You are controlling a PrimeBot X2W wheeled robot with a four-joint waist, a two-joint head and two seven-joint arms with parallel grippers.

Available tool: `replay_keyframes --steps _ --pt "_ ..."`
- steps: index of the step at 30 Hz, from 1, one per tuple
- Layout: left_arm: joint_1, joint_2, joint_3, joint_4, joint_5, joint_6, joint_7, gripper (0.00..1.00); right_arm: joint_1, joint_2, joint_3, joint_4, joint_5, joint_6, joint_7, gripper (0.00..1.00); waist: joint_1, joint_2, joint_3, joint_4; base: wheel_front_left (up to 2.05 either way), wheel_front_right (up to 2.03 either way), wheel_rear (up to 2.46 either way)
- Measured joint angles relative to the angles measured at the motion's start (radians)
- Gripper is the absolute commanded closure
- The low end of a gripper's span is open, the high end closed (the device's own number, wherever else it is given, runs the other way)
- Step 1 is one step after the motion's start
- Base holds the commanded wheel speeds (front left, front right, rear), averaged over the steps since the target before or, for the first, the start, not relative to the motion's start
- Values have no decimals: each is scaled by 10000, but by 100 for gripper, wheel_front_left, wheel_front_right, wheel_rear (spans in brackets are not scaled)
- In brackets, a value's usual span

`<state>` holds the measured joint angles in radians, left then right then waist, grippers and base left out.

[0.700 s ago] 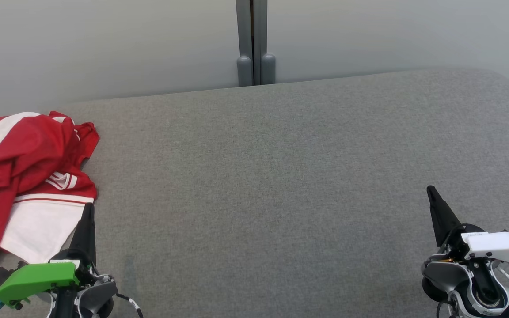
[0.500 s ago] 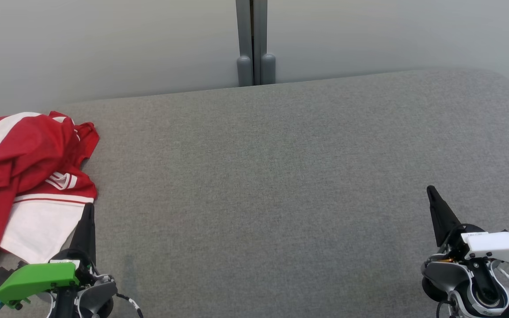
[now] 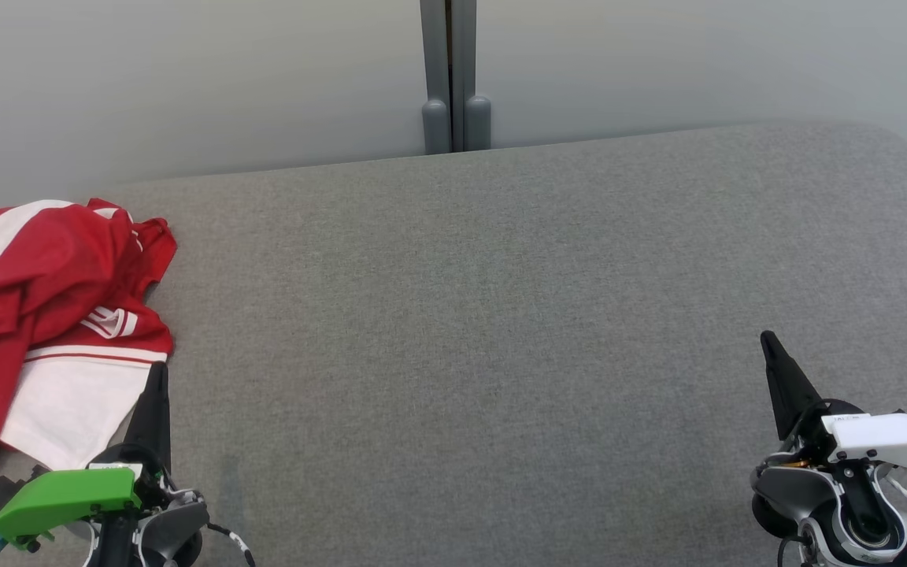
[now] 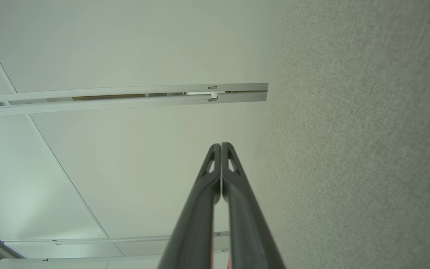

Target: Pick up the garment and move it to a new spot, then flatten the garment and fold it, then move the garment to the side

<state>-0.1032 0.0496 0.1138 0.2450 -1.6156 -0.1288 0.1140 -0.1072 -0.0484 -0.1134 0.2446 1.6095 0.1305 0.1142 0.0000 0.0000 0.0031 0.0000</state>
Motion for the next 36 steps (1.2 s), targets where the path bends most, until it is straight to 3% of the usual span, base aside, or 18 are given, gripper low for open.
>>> replay_keyframes --steps 22,23,30,36 --pt "0 0 0 0 0 0 0 100 0 0 0 0 0 0 0 100 0 0 0 0 0 0 0" --pt "20 -10 -2 52 -2 0 -6 0 21 13 0 50 -6 0 0 0 0 0 0 0 0 0 0" --pt "221 -58 -286 159 33 10 -265 0 257 52 92 109 -199 -2 -278 0 0 0 -1 5 0 0 0" --pt "225 -50 -591 196 554 10 -556 0 413 52 130 -42 -1058 -4 -560 0 0 0 -5 32 0 0 0"
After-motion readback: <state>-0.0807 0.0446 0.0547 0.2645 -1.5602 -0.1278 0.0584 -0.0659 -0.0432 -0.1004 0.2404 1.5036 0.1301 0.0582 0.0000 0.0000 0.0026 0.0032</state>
